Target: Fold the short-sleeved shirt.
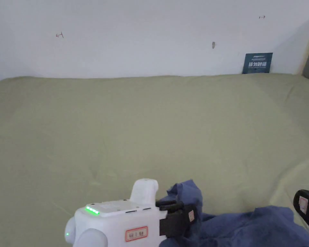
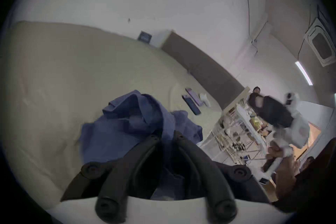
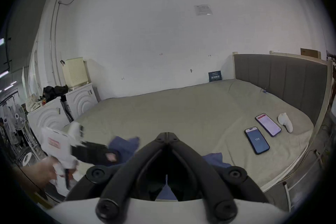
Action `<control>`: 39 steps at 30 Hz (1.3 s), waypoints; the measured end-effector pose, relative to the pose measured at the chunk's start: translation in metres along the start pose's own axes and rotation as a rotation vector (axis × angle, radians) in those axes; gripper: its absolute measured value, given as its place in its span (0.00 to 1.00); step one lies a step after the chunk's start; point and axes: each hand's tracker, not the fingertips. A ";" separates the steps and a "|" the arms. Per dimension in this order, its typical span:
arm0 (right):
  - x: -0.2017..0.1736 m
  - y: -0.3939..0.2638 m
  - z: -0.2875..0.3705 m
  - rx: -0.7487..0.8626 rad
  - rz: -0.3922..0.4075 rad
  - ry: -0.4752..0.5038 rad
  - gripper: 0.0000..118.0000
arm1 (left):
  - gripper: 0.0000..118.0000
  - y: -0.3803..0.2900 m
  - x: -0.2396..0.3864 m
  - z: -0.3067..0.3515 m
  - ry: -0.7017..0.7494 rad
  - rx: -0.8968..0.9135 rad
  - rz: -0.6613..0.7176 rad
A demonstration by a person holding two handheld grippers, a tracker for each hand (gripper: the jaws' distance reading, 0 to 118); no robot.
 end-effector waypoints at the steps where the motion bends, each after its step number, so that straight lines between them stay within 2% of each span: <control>1: 0.002 -0.001 0.002 -0.001 -0.001 -0.004 0.00 | 0.10 -0.007 -0.001 -0.018 0.011 -0.030 0.011; 4: 0.010 -0.007 0.005 -0.011 0.008 -0.019 0.00 | 0.12 -0.028 -0.011 -0.067 0.032 -0.128 0.047; 5: 0.012 -0.008 0.006 -0.018 0.006 -0.026 0.00 | 0.23 -0.036 -0.017 -0.079 0.049 -0.138 0.070; 7: 0.016 -0.010 0.006 -0.026 -0.010 -0.037 0.00 | 0.56 -0.050 -0.033 -0.098 0.016 -0.127 0.163; 8: 0.017 -0.010 0.006 -0.029 -0.022 -0.040 0.00 | 0.60 -0.053 -0.040 -0.098 0.017 -0.122 0.236; 11: 0.020 -0.009 0.008 -0.036 -0.038 -0.034 0.00 | 0.60 -0.049 -0.047 -0.071 -0.034 0.042 0.457; 12: 0.019 -0.009 0.008 -0.035 -0.035 -0.032 0.00 | 0.60 -0.047 -0.049 -0.059 -0.056 0.086 0.488; 15: 0.018 -0.008 0.007 -0.041 -0.020 -0.035 0.00 | 0.54 -0.045 -0.054 -0.019 -0.064 0.271 0.507; 16: 0.017 -0.008 0.007 -0.042 -0.021 -0.029 0.00 | 0.44 -0.048 -0.057 -0.011 -0.026 0.301 0.513; 17: 0.016 -0.008 0.007 -0.038 -0.023 -0.022 0.00 | 0.19 -0.050 -0.063 -0.011 -0.017 0.315 0.511; 18: 0.015 -0.008 0.006 -0.037 -0.024 -0.017 0.00 | 0.06 -0.053 -0.065 -0.014 -0.016 0.297 0.510; 20: 0.011 -0.008 0.005 -0.043 -0.023 -0.005 0.00 | 0.03 -0.061 -0.071 -0.029 0.064 0.231 0.527; 23: 0.006 -0.008 0.008 -0.043 -0.009 0.010 0.00 | 0.01 -0.079 -0.069 -0.059 0.047 0.130 0.556; 27: 0.003 -0.003 0.015 -0.042 0.010 0.013 0.00 | 0.01 -0.093 -0.045 -0.087 0.020 0.107 0.543; 29: 0.004 -0.001 0.018 -0.048 0.020 0.010 0.00 | 0.01 -0.089 -0.019 -0.093 0.081 0.104 0.406; 31: 0.004 0.000 0.020 -0.053 0.025 0.007 0.00 | 0.01 -0.087 -0.006 -0.104 0.018 0.068 0.336; 35: 0.004 -0.002 0.020 -0.065 0.024 0.000 0.00 | 0.01 -0.095 -0.006 -0.128 0.040 0.010 0.354; 37: 0.003 -0.004 0.020 -0.070 0.023 0.002 0.00 | 0.00 -0.097 -0.021 -0.126 -0.018 0.046 0.470; 39: 0.001 -0.004 0.019 -0.076 0.029 0.004 0.00 | 0.00 -0.094 -0.024 -0.122 -0.029 0.032 0.500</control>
